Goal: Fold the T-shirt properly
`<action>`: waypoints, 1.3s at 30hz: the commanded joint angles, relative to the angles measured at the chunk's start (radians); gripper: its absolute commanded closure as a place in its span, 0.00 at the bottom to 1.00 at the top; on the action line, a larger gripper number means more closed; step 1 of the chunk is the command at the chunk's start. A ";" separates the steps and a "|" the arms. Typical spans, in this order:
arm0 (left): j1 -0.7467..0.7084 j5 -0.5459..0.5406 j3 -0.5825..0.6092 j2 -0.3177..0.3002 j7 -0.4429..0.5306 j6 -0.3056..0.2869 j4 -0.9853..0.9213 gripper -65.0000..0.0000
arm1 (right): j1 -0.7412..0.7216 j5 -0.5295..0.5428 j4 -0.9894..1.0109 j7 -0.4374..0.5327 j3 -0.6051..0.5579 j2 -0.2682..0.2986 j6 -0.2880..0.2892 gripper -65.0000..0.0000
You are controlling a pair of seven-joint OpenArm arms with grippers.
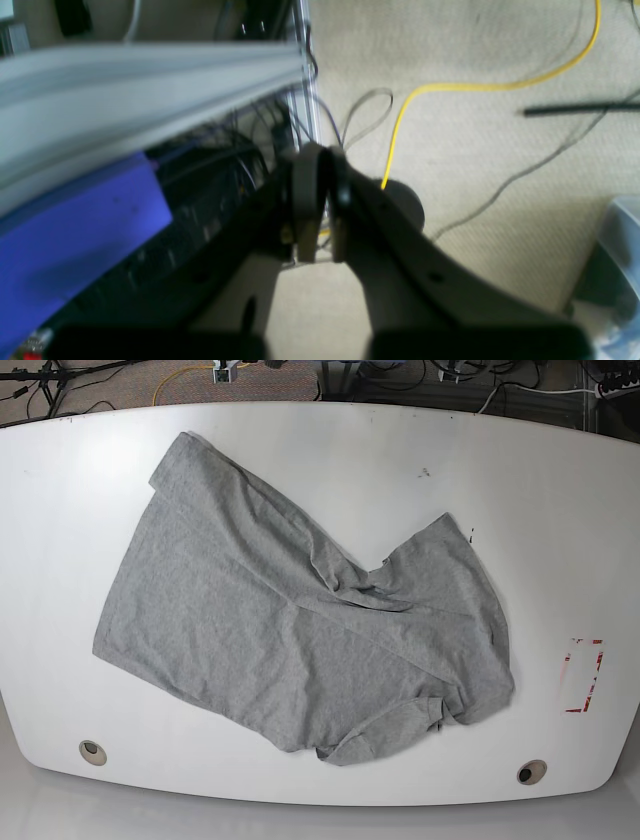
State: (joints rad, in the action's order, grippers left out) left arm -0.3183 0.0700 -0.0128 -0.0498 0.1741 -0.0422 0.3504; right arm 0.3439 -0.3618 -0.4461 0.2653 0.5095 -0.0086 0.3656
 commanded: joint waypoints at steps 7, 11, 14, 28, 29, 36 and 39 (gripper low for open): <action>-0.121 -0.002 0.000 -0.003 0.015 -0.002 0.169 0.46 | 0.060 0.007 -0.013 0.030 0.008 0.002 0.003 0.95; -0.186 -0.002 0.000 -0.009 0.014 -0.002 0.258 0.46 | 0.105 0.042 -0.105 0.030 0.004 -0.004 0.006 0.95; -0.239 -0.002 0.000 -0.029 0.014 -0.002 0.338 0.46 | 0.148 0.045 -0.190 0.030 0.002 -0.032 0.006 0.95; -0.528 -0.003 -0.025 -0.066 0.014 -0.002 0.777 0.46 | 0.373 0.076 -0.644 -0.077 0.001 -0.133 0.115 0.95; -0.548 -0.003 -0.032 -0.066 0.014 -0.002 0.807 0.46 | 0.387 0.088 -0.672 -0.091 0.001 -0.138 0.125 0.95; -0.677 -0.003 -0.075 -0.066 0.014 -0.002 1.004 0.46 | 0.482 0.177 -0.833 -0.166 -0.010 -0.143 0.174 0.95; -0.729 -0.003 -0.097 -0.066 0.014 -0.002 1.079 0.46 | 0.535 0.215 -0.906 -0.205 -0.047 -0.136 0.191 0.95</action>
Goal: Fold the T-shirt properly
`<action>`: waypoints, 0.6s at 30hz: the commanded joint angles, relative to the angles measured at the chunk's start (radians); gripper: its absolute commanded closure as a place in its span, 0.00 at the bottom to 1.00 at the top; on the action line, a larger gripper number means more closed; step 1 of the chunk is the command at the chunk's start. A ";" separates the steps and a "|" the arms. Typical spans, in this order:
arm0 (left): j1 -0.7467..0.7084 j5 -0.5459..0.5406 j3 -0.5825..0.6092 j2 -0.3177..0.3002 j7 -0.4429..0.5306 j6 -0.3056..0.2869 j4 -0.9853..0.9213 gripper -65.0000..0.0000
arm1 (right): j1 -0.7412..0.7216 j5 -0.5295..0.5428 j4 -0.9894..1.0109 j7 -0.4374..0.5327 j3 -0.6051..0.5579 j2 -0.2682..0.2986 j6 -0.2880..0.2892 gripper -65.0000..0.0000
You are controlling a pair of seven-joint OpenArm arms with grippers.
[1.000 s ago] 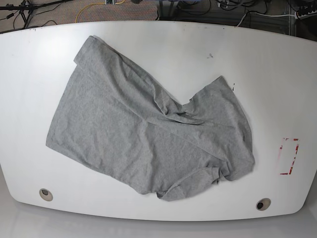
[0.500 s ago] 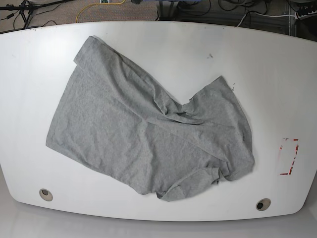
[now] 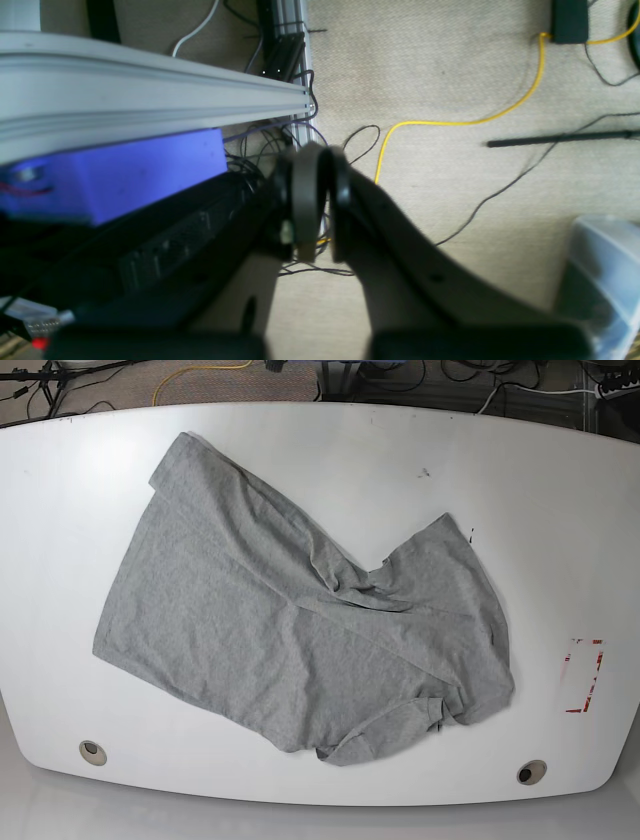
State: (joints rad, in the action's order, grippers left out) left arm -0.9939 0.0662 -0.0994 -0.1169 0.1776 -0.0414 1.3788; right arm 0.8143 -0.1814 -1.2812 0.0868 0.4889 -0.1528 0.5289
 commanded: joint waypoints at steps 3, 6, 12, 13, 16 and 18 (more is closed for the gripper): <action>-0.105 -0.001 -0.030 0.001 0.012 -0.002 0.124 0.46 | 0.121 0.079 -0.156 -0.052 -0.052 0.009 0.029 0.95; -0.147 -0.001 -0.036 0.003 0.012 -0.002 0.195 0.46 | 0.175 0.115 -0.237 -0.066 -0.074 0.009 0.029 0.95; -0.247 -0.045 -0.036 0.003 0.012 -0.002 0.347 0.46 | 0.288 0.139 -0.420 -0.074 -0.126 0.009 0.027 0.95; -0.259 -0.061 -0.038 0.003 0.012 -0.002 0.365 0.46 | 0.300 0.139 -0.443 -0.074 -0.132 0.009 0.027 0.95; -0.297 -0.111 -0.046 -0.002 0.012 -0.002 0.439 0.46 | 0.348 0.139 -0.518 -0.075 -0.157 0.009 0.026 0.95; -0.323 -0.131 -0.059 -0.002 0.012 -0.002 0.485 0.46 | 0.376 0.139 -0.565 -0.075 -0.172 0.009 0.021 0.95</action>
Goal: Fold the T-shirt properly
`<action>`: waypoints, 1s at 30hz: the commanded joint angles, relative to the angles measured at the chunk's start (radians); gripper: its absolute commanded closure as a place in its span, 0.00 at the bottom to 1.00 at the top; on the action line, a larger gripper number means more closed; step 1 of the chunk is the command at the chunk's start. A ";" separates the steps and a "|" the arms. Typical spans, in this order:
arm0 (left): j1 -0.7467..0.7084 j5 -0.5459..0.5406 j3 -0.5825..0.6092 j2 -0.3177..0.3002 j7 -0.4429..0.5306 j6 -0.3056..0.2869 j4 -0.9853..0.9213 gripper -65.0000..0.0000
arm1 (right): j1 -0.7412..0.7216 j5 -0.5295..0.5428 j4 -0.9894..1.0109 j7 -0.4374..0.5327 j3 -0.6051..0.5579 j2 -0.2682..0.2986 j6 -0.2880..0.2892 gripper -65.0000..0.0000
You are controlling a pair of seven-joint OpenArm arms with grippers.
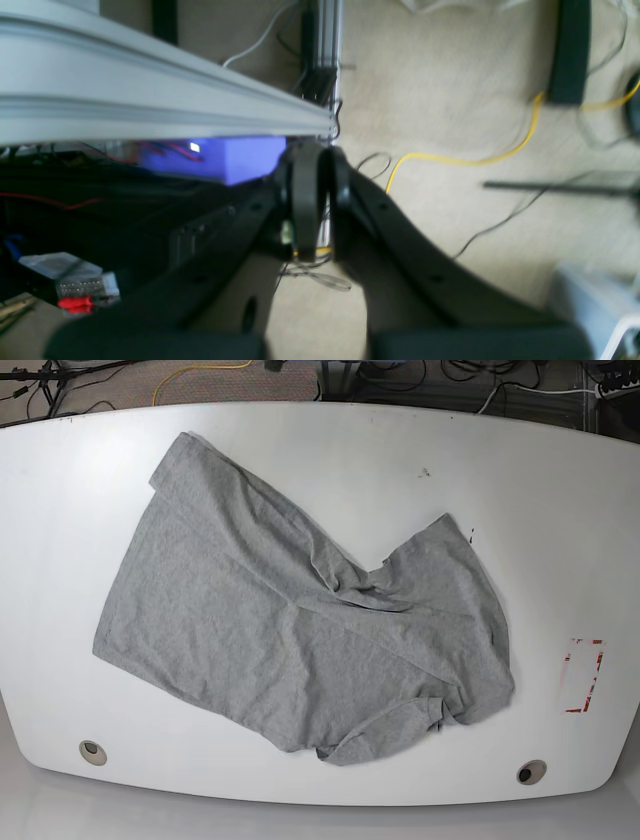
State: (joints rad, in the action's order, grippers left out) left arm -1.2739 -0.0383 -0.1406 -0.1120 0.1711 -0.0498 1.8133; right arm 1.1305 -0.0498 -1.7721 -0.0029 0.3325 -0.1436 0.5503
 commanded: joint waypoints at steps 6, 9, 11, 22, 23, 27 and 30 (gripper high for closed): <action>-0.086 -0.056 -0.055 -0.004 0.018 0.006 0.148 0.46 | 0.095 0.008 -0.185 0.014 -0.025 -0.004 0.000 0.95; -0.092 -0.059 -0.072 -0.004 0.023 0.006 0.179 0.46 | 0.095 0.008 -0.209 0.014 -0.025 -0.004 0.000 0.95; -0.092 -0.067 -0.084 -0.002 0.025 0.006 0.190 0.46 | 0.084 0.008 -0.222 0.014 -0.025 -0.004 0.000 0.95; 0.023 -0.136 -0.159 -0.005 0.025 0.006 0.197 0.45 | -0.019 0.008 -0.245 0.014 -0.022 -0.004 -0.002 0.95; 0.033 -0.136 -0.159 -0.005 0.025 0.006 0.199 0.45 | -0.025 0.008 -0.245 0.014 -0.022 -0.004 -0.002 0.95; 0.061 -0.137 -0.159 -0.007 0.025 0.006 0.199 0.45 | -0.051 0.008 -0.245 0.014 -0.023 -0.004 -0.002 0.95; 0.081 -0.136 -0.159 -0.008 0.025 0.006 0.200 0.45 | -0.083 0.008 -0.243 0.014 -0.023 -0.004 -0.002 0.95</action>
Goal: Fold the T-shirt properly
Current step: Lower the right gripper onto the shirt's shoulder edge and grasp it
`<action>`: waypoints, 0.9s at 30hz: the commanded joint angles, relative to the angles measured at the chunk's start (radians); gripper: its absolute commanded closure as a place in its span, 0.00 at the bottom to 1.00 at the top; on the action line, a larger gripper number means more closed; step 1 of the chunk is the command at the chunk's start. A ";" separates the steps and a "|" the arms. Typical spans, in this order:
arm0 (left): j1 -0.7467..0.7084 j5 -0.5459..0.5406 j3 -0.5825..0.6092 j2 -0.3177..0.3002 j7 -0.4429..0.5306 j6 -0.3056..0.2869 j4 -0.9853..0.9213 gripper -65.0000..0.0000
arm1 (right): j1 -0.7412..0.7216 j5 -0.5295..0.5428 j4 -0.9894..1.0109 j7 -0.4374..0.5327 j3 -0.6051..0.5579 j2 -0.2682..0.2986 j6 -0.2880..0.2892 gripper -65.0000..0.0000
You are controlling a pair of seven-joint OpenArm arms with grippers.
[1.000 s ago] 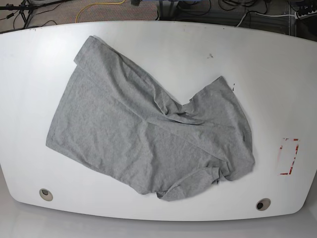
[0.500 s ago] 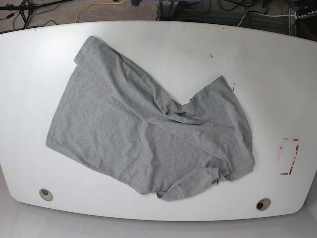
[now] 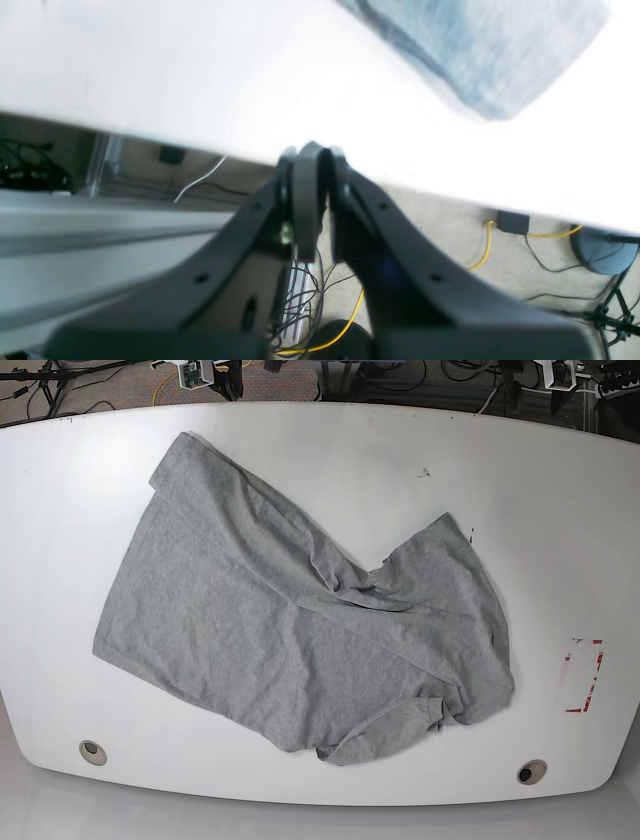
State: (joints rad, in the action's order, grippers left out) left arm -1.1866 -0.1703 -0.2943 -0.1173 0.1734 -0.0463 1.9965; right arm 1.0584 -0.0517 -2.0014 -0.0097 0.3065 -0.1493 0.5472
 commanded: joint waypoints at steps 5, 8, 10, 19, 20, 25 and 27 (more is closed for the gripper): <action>0.020 -0.004 0.002 -0.003 0.019 0.003 0.017 0.33 | -0.046 0.002 -0.014 0.021 0.003 0.001 0.001 0.95; 0.034 -0.004 0.002 -0.003 0.021 0.003 0.017 0.25 | -0.062 0.000 -0.015 0.021 0.003 0.001 0.001 0.95; 0.049 -0.004 0.002 -0.003 0.019 0.003 0.017 0.23 | -0.074 0.000 -0.015 0.021 0.003 0.001 0.001 0.95; 0.101 -0.004 0.002 -0.006 0.016 0.003 0.017 0.23 | -0.122 0.000 -0.012 0.020 0.004 0.001 0.001 0.94; 0.106 -0.004 0.002 -0.012 0.016 0.003 0.017 0.23 | -0.128 0.000 -0.012 0.020 0.004 0.003 0.001 0.94; 0.118 0.002 0.014 -0.042 0.016 0.003 0.016 0.23 | -0.171 -0.001 -0.011 -0.023 0.004 0.003 0.004 0.94; 0.119 0.002 0.023 -0.042 0.018 0.003 0.016 0.23 | -0.194 -0.001 -0.012 -0.068 0.004 0.004 0.007 0.94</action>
State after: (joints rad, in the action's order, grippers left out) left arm -1.0515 -0.1696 -0.2783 -0.1566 0.1650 -0.0463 1.9965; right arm 0.8860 -0.0624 -1.9980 -0.0414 0.3084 -0.1471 0.5468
